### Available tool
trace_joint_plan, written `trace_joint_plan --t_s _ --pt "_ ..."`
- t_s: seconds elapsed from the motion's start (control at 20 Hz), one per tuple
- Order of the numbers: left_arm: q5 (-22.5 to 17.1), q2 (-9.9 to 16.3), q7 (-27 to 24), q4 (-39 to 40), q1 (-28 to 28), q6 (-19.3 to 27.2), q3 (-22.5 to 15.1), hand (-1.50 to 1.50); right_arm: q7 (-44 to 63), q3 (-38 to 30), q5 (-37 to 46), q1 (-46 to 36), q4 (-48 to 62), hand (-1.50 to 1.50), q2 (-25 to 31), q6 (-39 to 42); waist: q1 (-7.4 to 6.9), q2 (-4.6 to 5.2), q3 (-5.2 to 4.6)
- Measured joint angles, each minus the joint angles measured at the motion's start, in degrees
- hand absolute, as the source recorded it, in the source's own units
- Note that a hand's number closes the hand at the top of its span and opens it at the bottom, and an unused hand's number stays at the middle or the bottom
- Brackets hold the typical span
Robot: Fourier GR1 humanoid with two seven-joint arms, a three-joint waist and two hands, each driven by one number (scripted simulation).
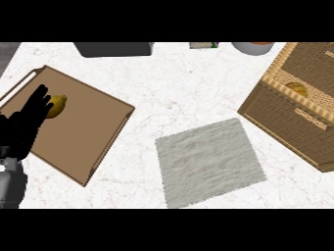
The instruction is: Pick the squash from the placemat and place it in the basket
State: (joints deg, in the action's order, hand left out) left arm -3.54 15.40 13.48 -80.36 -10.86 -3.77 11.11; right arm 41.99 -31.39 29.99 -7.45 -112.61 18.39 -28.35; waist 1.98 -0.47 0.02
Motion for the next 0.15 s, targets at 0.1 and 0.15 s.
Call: trace_joint_plan --t_s 0.1,0.15 --pt "0.2 0.0 -0.6 0.4 0.3 -0.1 0.1 0.0 -1.6 -2.6 -6.0 5.4 -4.0 -1.5 0.0 3.2 0.19 -0.02 0.02" --pt "0.2 0.1 -0.6 0.5 0.3 0.1 0.4 0.0 -2.7 -4.1 -9.0 8.3 -5.7 -1.5 -0.1 4.8 0.33 -0.04 0.01"
